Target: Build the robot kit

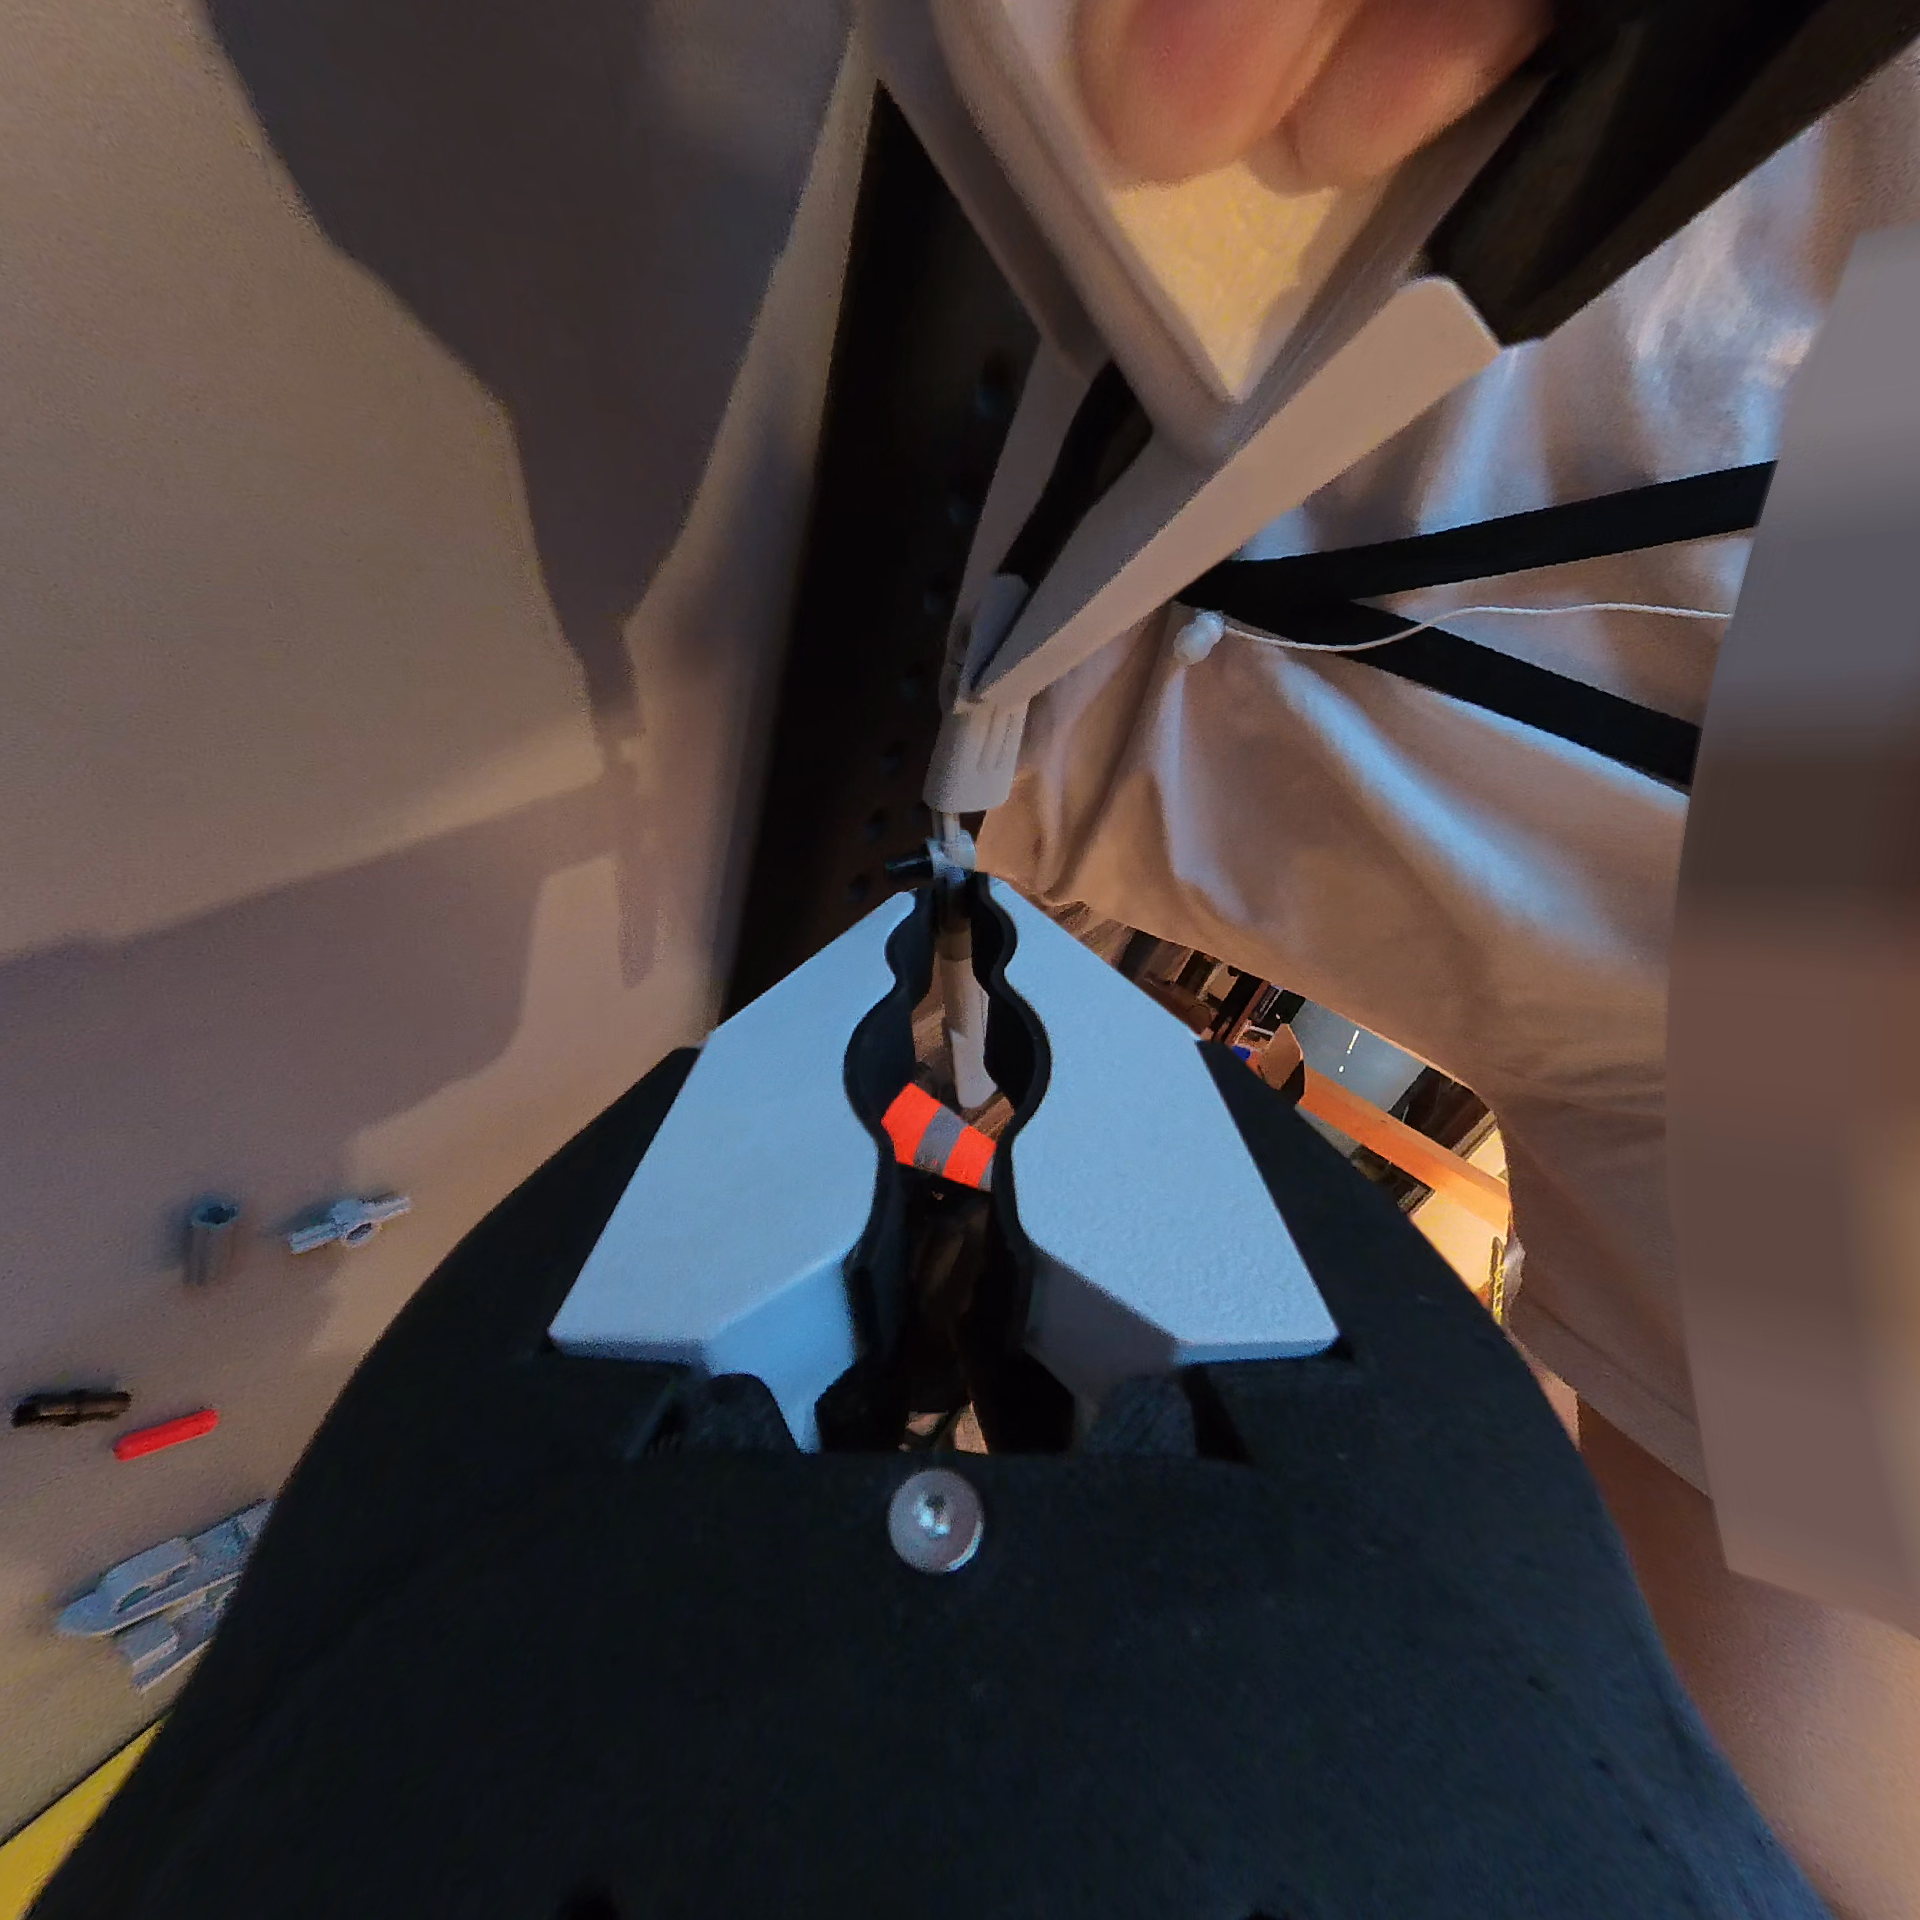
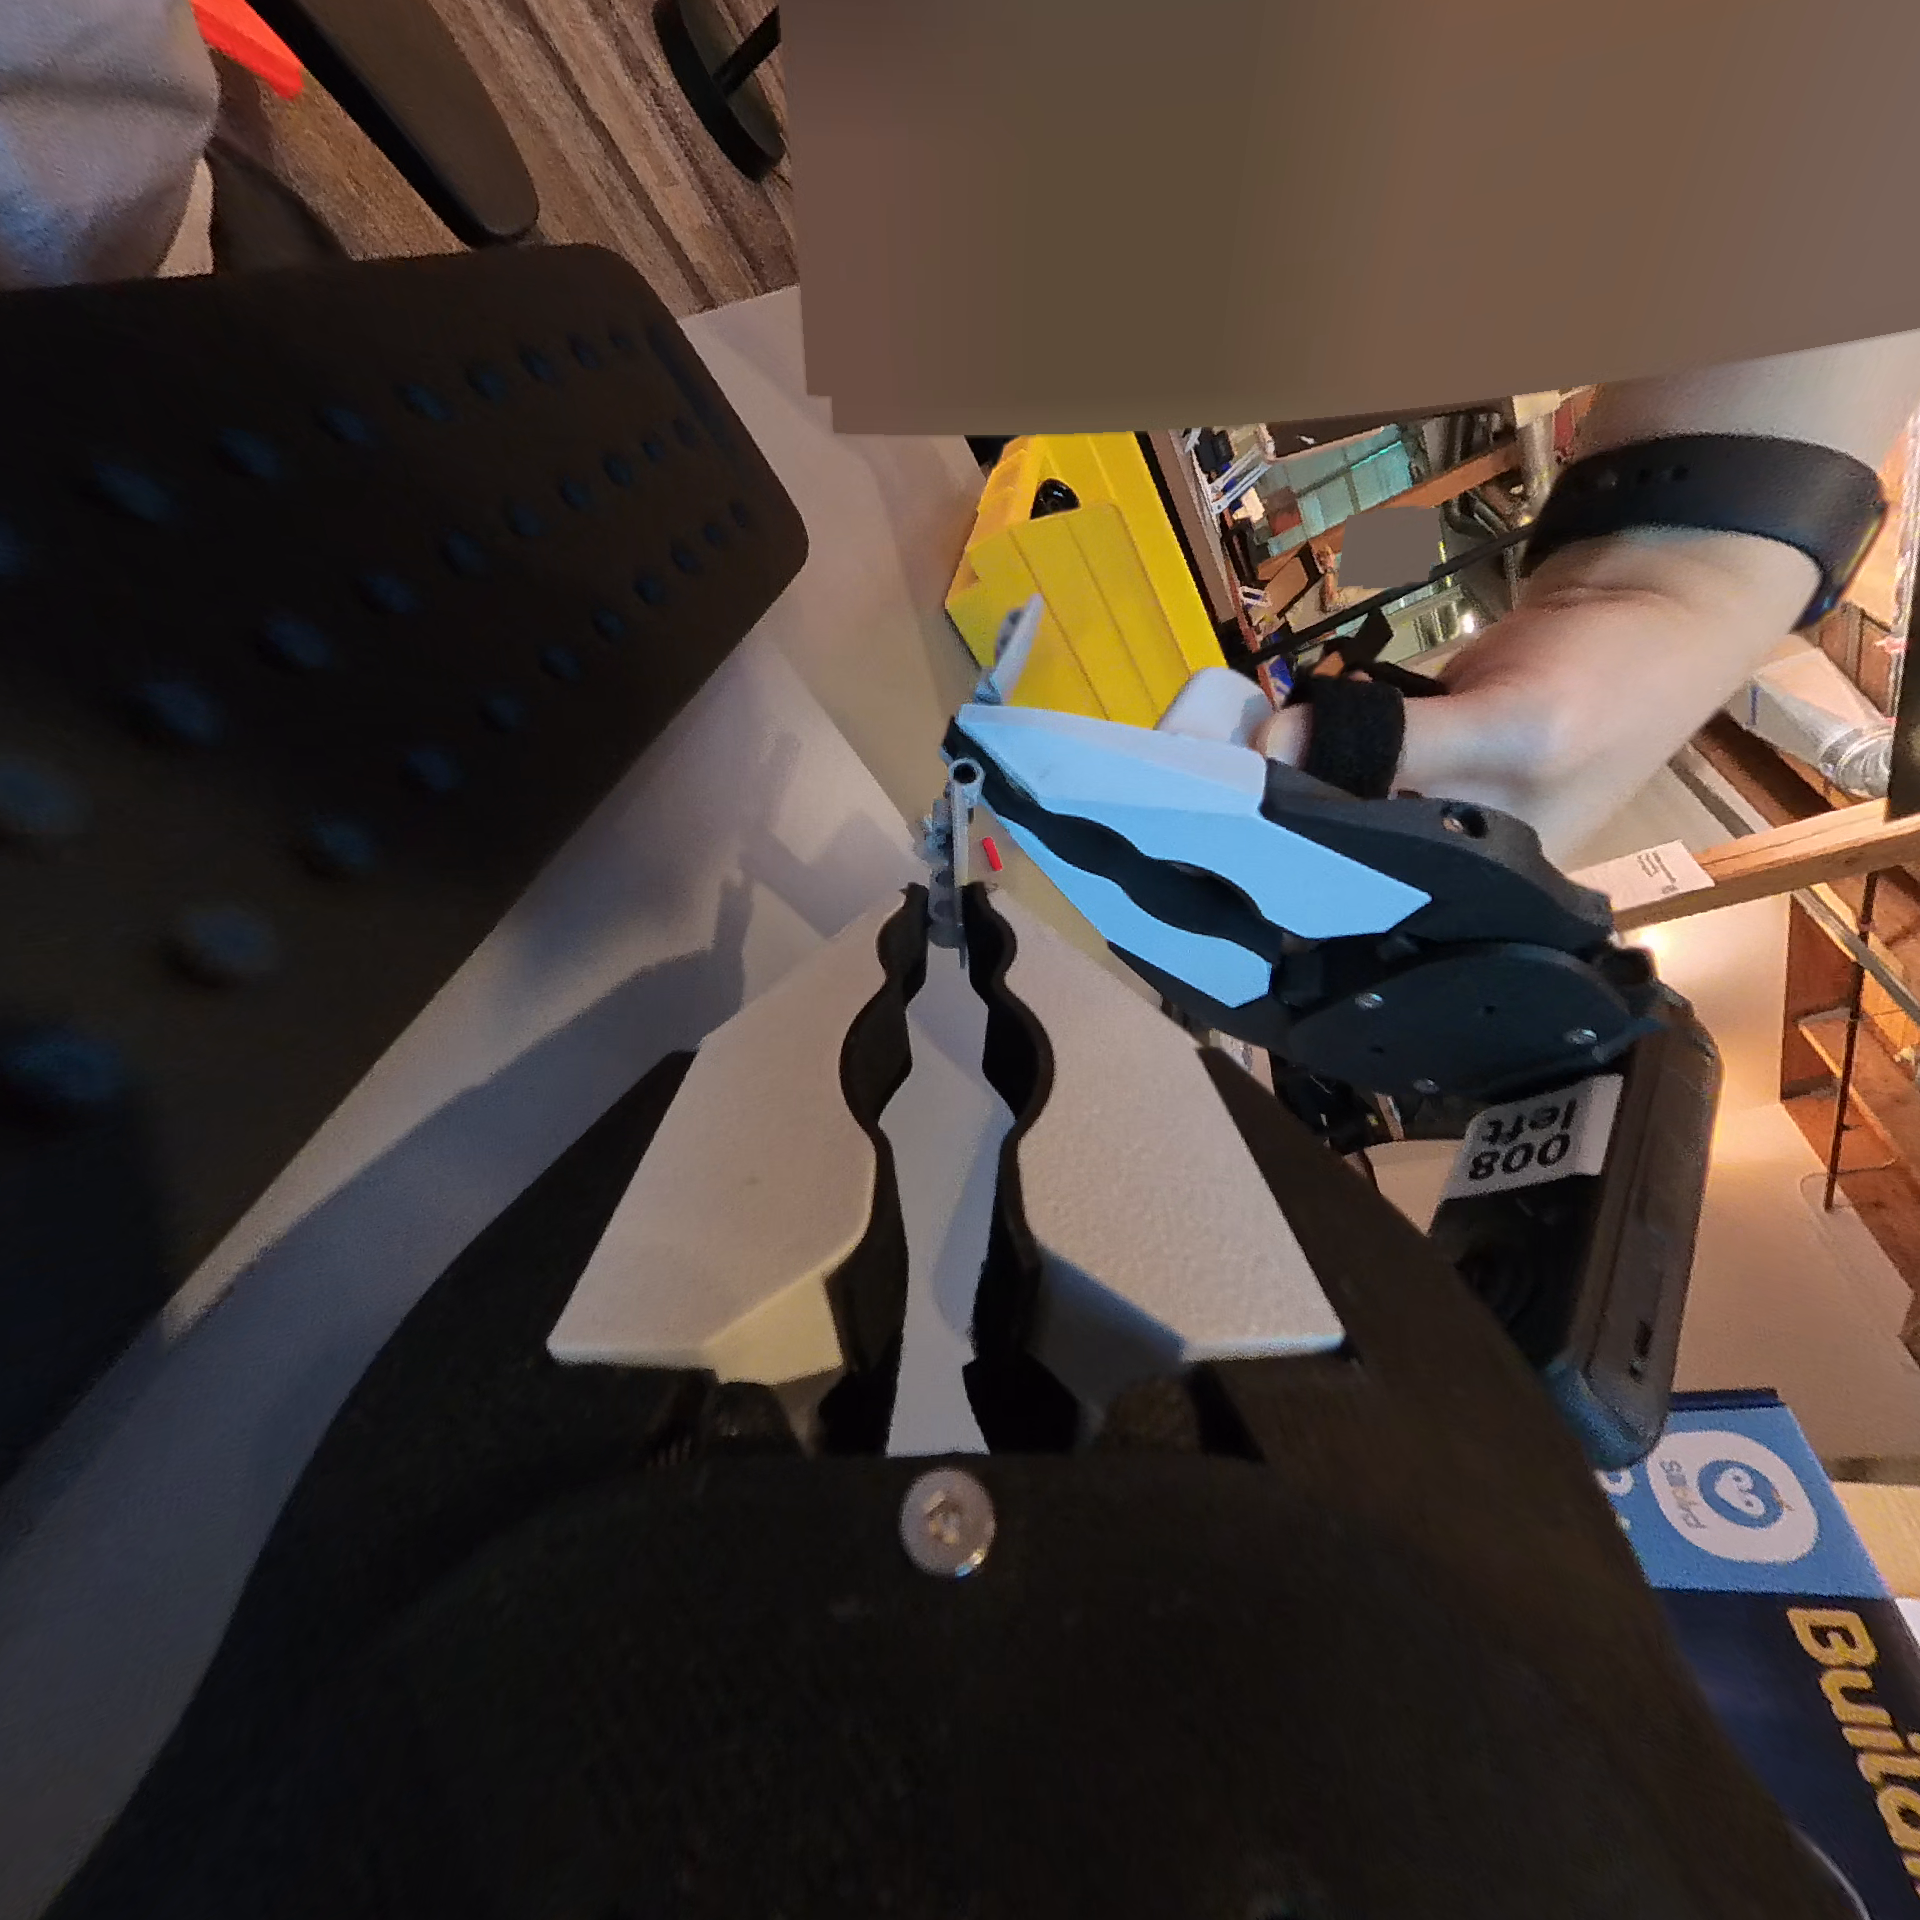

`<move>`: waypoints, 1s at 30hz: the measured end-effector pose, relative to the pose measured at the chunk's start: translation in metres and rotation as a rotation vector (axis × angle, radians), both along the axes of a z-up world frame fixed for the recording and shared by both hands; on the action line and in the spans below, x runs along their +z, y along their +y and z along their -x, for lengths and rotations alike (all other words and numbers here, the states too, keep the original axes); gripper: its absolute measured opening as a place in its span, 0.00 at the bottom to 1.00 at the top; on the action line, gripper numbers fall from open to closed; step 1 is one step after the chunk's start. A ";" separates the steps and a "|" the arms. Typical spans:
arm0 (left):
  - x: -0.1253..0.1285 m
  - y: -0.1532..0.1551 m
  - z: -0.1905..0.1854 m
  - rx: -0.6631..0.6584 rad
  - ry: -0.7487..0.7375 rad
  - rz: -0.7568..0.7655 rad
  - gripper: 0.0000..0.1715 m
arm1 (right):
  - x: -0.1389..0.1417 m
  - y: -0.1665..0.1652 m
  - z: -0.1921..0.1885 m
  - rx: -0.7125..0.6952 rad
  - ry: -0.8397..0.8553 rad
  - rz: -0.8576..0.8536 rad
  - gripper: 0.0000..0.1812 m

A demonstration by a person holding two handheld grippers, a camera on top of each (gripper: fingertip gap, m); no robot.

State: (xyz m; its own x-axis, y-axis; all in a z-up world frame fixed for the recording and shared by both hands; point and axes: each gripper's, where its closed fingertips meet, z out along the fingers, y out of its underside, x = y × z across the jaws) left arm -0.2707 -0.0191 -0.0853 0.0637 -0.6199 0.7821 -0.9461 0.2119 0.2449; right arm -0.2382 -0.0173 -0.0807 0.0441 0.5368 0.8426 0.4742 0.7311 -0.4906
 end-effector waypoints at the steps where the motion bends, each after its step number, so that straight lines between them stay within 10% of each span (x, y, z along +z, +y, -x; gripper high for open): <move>1: -0.001 0.000 0.001 -0.004 0.001 -0.004 0.02 | 0.000 0.000 0.001 -0.002 -0.003 -0.009 0.03; 30: -0.002 0.004 -0.015 0.185 0.165 -0.006 0.02 | -0.014 0.026 -0.009 -0.189 -0.040 0.054 0.03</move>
